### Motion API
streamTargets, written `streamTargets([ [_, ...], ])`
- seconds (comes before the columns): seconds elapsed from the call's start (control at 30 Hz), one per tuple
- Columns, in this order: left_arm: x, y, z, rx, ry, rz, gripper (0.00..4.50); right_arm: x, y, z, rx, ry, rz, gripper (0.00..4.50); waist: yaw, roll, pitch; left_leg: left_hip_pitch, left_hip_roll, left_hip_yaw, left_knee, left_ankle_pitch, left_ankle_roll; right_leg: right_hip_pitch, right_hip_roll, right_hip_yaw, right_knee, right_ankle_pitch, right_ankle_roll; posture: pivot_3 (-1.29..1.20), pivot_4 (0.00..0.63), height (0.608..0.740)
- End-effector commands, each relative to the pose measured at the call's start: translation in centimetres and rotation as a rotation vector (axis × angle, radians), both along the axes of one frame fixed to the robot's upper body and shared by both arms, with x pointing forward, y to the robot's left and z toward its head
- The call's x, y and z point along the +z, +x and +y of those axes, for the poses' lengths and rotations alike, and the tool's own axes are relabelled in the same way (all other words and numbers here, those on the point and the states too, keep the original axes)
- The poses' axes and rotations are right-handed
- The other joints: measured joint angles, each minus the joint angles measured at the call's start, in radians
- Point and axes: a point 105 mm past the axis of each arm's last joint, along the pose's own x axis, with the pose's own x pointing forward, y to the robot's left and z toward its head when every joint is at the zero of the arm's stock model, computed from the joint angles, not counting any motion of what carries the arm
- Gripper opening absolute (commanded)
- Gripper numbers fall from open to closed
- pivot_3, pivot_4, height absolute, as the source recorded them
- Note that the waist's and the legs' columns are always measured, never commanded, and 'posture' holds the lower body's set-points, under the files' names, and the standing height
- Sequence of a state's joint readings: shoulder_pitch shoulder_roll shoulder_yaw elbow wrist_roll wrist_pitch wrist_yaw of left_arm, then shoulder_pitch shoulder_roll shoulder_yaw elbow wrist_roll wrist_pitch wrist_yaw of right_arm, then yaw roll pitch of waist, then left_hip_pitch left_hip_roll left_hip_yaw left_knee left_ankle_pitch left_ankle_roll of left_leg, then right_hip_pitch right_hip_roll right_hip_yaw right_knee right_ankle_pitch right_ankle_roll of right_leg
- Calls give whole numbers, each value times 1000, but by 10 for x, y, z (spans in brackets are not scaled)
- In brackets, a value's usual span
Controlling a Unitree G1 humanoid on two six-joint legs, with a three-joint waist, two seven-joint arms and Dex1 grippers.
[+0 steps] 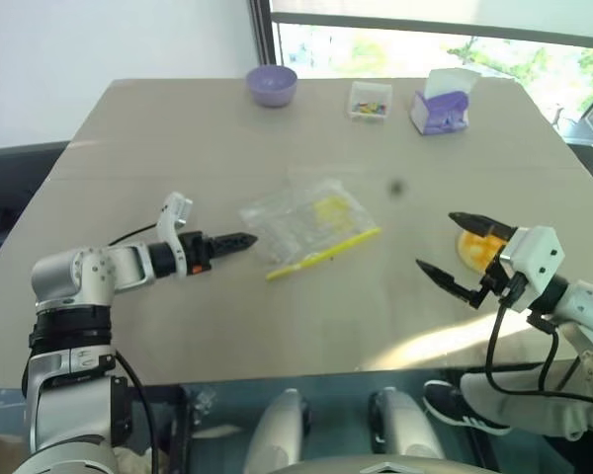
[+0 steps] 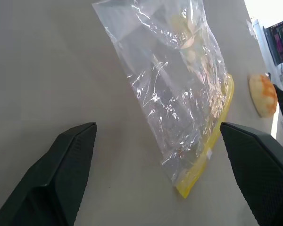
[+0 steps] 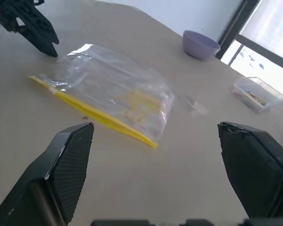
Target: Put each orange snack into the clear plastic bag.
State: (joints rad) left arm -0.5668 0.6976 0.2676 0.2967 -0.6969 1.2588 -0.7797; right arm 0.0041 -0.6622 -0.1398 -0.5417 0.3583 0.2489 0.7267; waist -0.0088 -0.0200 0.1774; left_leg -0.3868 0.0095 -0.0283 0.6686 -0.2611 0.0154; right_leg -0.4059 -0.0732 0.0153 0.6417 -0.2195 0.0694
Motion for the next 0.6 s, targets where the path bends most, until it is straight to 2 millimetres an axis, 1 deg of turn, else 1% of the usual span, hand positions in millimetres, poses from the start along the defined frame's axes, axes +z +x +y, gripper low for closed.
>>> streamTargets([
  [0.03,-16,-3,-20,-44,-43,105,4443,8,-2,3,7,-6,-47,4500,1,0,0,0,0,0,0,0,0,0,0,0,0,0,0,0,150,740],
  [0.2,-25,1,-53,-115,-74,144,4443,6,-3,2,-13,-9,-49,4500,9,0,-1,1,-1,0,0,0,0,1,-1,0,0,0,0,0,150,740],
  [0.27,-30,3,-61,-118,-75,163,4443,5,-4,1,-17,-8,-50,4500,13,0,-1,1,-1,0,0,0,0,1,-1,0,0,0,0,0,150,740],
  [0.3,-31,5,-63,-114,-79,172,3903,5,-4,1,-21,-8,-50,4500,13,0,-1,1,-1,0,0,0,0,1,-1,0,0,0,0,0,150,740],
  [0.37,-34,6,-70,-125,-90,193,3253,3,-5,0,-29,-10,-51,4500,14,1,-1,1,-1,0,0,0,0,1,-1,0,0,0,0,0,150,740],
  [0.47,-36,9,-75,-107,-124,222,1965,2,-6,-2,-40,-9,-52,4500,16,1,-1,1,-1,0,0,0,0,1,-1,0,0,0,0,0,150,740],
  [0.5,-35,10,-75,-95,-142,230,1419,1,-7,-2,-43,-11,-52,4500,16,0,-1,1,-1,0,0,0,0,1,-1,0,0,0,0,0,150,740],
  [0.53,-34,12,-76,-84,-163,237,1124,1,-7,-2,-45,-14,-53,4500,16,0,-1,1,-1,0,0,0,0,1,-1,0,0,0,0,0,150,740],
  [0.6,-23,14,-80,-82,-243,242,430,-2,-8,-2,-48,-29,-54,4500,19,1,-1,1,-2,0,0,0,0,1,-1,0,0,0,0,0,150,740],
])
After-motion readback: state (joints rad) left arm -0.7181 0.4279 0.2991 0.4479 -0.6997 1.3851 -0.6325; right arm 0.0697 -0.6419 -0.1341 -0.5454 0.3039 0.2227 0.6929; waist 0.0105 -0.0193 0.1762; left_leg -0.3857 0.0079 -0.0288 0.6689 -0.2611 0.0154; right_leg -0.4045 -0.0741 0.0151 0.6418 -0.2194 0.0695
